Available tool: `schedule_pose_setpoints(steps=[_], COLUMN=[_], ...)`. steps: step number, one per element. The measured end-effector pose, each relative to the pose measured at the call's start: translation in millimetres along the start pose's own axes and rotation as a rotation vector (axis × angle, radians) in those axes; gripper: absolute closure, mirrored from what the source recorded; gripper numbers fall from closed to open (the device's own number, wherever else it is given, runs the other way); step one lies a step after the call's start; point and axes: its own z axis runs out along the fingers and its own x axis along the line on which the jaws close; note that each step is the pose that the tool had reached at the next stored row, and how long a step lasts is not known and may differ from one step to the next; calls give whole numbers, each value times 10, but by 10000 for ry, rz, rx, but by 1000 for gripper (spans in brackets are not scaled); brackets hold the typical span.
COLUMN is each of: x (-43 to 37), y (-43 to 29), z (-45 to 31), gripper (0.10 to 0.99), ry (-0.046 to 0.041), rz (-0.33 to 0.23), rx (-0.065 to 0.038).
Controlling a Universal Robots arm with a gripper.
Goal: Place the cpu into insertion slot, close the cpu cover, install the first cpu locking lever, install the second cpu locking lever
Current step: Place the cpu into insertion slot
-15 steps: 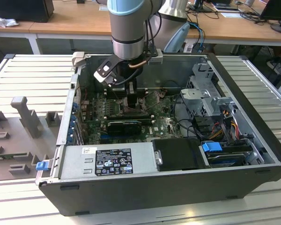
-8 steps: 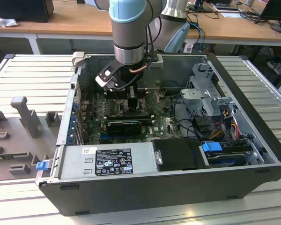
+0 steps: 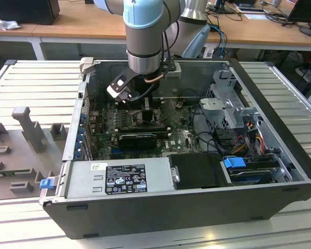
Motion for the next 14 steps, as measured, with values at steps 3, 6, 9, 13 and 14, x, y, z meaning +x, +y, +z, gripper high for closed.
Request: schedule_pose_setpoints(steps=[3, 6, 9, 13, 14], x=[0, 1, 1, 1, 1], y=[-1, -1, -1, -1, -1], z=[21, 24, 24, 18, 16], gripper=[557, 557, 557, 549, 549], ry=[-7, 0, -1, 0, 1], rz=[-1, -1, 0, 0, 0], rx=[20, 17, 17, 16, 16])
